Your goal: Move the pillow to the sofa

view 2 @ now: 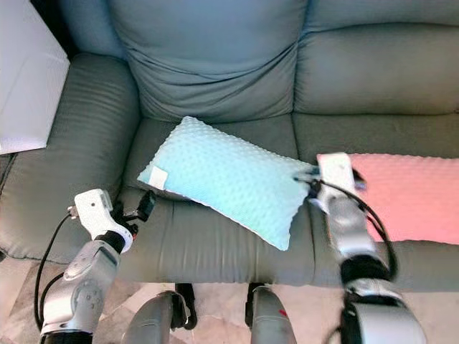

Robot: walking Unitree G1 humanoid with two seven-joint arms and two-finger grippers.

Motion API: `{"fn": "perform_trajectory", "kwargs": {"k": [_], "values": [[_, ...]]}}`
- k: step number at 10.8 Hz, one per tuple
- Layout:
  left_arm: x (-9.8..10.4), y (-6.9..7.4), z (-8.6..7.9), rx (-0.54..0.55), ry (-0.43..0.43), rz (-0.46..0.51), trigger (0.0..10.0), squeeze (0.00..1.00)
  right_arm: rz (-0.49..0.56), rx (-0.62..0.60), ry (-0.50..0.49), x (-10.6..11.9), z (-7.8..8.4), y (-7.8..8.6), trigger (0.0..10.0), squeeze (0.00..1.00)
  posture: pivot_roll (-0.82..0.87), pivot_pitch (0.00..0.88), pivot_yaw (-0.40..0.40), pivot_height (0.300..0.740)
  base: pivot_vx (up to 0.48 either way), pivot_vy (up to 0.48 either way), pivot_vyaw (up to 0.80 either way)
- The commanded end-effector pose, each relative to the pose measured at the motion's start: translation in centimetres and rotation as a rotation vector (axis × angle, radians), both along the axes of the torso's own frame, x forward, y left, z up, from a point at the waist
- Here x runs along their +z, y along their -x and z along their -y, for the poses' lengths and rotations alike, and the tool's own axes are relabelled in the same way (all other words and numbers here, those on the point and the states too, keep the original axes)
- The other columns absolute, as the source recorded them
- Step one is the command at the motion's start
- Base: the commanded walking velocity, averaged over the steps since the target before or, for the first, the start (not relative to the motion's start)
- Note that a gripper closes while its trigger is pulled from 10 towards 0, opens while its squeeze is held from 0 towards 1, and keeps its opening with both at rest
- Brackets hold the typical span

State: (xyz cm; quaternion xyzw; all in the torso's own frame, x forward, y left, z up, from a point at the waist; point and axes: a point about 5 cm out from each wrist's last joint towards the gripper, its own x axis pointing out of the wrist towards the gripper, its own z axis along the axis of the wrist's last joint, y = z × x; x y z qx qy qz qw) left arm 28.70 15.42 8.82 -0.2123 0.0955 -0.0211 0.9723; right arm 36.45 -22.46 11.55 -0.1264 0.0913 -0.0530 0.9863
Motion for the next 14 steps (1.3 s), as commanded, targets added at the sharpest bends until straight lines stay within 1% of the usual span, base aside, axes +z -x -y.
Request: {"fn": "perform_trajectory", "kwargs": {"k": [1, 2, 3, 4, 5, 6, 7, 9, 10, 11, 12, 13, 14], "values": [[-1.0, 0.4, -0.3, 0.024, -0.007, -0.037, 10.0, 0.0, -0.002, 0.044, -0.073, -0.3, -1.2, 0.0, 10.0, 0.0, -0.06, 0.324, 0.045, 0.74, 0.0, 0.0, 0.0], [-1.0, 0.3, 0.0, 0.021, -0.012, -0.036, 10.0, 0.0, 0.005, 0.104, -0.168, -0.4, -3.0, -0.2, 10.0, 0.0, -0.05, 0.322, 0.045, 0.74, 0.0, 0.0, 0.0], [-0.8, 0.2, 0.2, 0.016, -0.015, -0.026, 10.0, 0.0, 0.02, 0.201, -0.324, -0.5, -5.5, -0.3, 10.0, 0.0, -0.05, 0.321, 0.046, 0.74, 0.0, 0.0, 0.0], [-0.8, 0.2, 0.2, 0.011, -0.02, -0.02, 10.0, 0.0, -0.004, 0.247, -0.353, -1.0, -6.8, -0.3, 10.0, 0.0, -0.04, 0.323, 0.048, 0.74, 0.0, 0.0, 0.0], [-0.8, 0.2, 0.3, 0.008, -0.023, -0.021, 10.0, 0.0, -0.042, 0.264, -0.37, -1.9, -7.8, -0.1, 10.0, 0.0, -0.04, 0.324, 0.049, 0.74, 0.0, 0.0, 0.0], [-0.9, 0.2, 0.8, -0.027, -0.031, -0.031, 10.0, 0.0, -0.062, 0.273, -0.375, -2.3, -8.3, 0.1, 10.0, 0.0, -0.03, 0.326, 0.05, 0.74, 0.0, 0.0, 0.0], [-1.7, 0.5, 1.9, -0.129, -0.094, -0.091, 10.0, 0.0, -0.111, 0.272, -0.338, -3.2, -8.7, 0.4, 10.0, 0.0, -0.02, 0.329, 0.053, 0.74, 0.0, 0.0, 0.0], [-3.5, 1.7, 2.7, -0.223, -0.117, -0.193, 10.0, 0.0, -0.197, 0.286, -0.361, -4.9, -10.0, 1.2, 10.0, 0.0, -0.03, 0.336, 0.063, 0.74, 0.0, 0.0, 0.0], [-3.9, 2.6, 2.9, -0.307, -0.141, -0.219, 10.0, 0.0, -0.247, 0.297, -0.356, -5.8, -10.9, 1.7, 10.0, 0.0, -0.02, 0.339, 0.07, 0.74, 0.0, 0.0, 0.0], [-3.7, 3.5, 2.7, -0.381, -0.15, -0.237, 10.0, 0.0, -0.283, 0.31, -0.36, -6.4, -11.5, 2.0, 10.0, 0.0, -0.01, 0.341, 0.072, 0.74, 0.0, 0.0, 0.0], [-3.7, 4.3, 2.0, -0.439, -0.203, -0.26, 10.0, 0.0, -0.307, 0.305, -0.351, -6.9, -11.9, 2.3, 10.0, 0.0, 0.0, 0.344, 0.079, 0.74, 0.0, 0.0, 0.0], [-3.7, 4.6, 1.3, -0.433, -0.224, -0.269, 10.0, 0.0, -0.322, 0.305, -0.349, -7.3, -12.1, 2.6, 10.0, 0.0, 0.02, 0.346, 0.085, 0.74, 0.0, 0.0, 0.0], [-3.6, 4.6, 0.7, -0.419, -0.23, -0.28, 10.0, 0.0, -0.35, 0.314, -0.306, -8.0, -12.4, 3.1, 10.0, 0.0, 0.03, 0.348, 0.087, 0.74, 0.0, 0.0, 0.0]]}}
